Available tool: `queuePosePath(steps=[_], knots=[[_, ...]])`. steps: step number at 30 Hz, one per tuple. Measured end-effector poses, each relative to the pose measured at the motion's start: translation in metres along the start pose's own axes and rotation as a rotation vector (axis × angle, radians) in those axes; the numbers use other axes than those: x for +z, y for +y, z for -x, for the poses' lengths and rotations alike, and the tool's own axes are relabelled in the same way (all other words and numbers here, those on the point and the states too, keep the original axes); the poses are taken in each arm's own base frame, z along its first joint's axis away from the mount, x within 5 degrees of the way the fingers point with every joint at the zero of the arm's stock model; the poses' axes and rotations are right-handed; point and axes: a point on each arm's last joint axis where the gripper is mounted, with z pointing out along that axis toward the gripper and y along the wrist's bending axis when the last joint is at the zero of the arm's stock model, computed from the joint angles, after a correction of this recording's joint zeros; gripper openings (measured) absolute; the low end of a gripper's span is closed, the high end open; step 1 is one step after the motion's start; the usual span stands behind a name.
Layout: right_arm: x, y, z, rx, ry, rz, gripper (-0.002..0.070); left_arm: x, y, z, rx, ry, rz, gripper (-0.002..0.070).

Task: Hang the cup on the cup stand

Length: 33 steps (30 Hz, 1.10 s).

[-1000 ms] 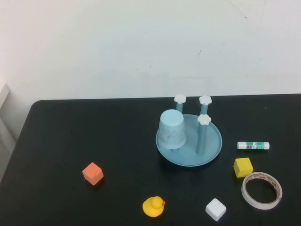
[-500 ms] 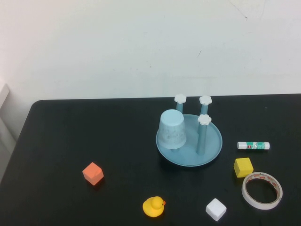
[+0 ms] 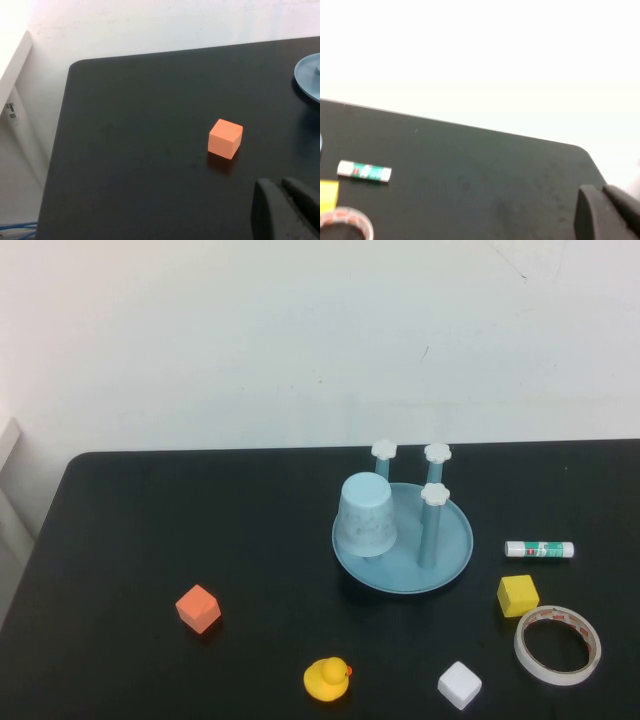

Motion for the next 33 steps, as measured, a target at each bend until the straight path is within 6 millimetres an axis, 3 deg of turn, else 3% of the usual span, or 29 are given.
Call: queuePosePath(steps=[5, 13, 33], knots=[[0.009, 0.014, -0.027, -0.038, 0.023, 0.06, -0.0002, 0.0, 0.0, 0.0, 0.0, 0.0, 0.0, -0.0001], [0.026, 0.037, -0.077, 0.119, 0.092, 0.126, -0.0002, 0.0, 0.0, 0.0, 0.004, 0.0, 0.0, -0.0001], [0.026, 0.04, -0.081, 0.11, 0.111, 0.146, -0.0002, 0.0, 0.0, 0.0, 0.004, 0.0, 0.0, -0.0001]])
